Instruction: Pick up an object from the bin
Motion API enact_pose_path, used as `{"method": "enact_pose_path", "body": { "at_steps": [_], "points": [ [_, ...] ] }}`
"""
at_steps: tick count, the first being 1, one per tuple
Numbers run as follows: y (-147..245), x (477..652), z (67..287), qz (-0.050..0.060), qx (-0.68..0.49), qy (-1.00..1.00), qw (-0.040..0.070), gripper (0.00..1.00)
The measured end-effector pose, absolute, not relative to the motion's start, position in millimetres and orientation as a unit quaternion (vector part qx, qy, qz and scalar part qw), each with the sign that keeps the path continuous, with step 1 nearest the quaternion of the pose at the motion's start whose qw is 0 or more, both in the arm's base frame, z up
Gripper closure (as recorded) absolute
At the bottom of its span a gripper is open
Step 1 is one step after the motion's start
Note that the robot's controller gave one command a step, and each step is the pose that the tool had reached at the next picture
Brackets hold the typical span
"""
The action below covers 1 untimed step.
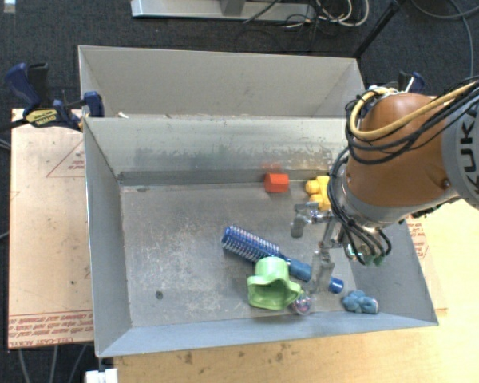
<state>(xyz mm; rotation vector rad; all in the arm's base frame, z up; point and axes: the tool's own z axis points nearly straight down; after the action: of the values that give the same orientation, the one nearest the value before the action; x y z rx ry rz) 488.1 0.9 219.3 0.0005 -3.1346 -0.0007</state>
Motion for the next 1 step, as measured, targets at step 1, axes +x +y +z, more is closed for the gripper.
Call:
{"method": "enact_pose_path", "body": {
  "at_steps": [1],
  "points": [
    [27.4, 501.1, 101.2, -0.001, 0.015, -1.0, 0.002, 0.0]
  ]
}}
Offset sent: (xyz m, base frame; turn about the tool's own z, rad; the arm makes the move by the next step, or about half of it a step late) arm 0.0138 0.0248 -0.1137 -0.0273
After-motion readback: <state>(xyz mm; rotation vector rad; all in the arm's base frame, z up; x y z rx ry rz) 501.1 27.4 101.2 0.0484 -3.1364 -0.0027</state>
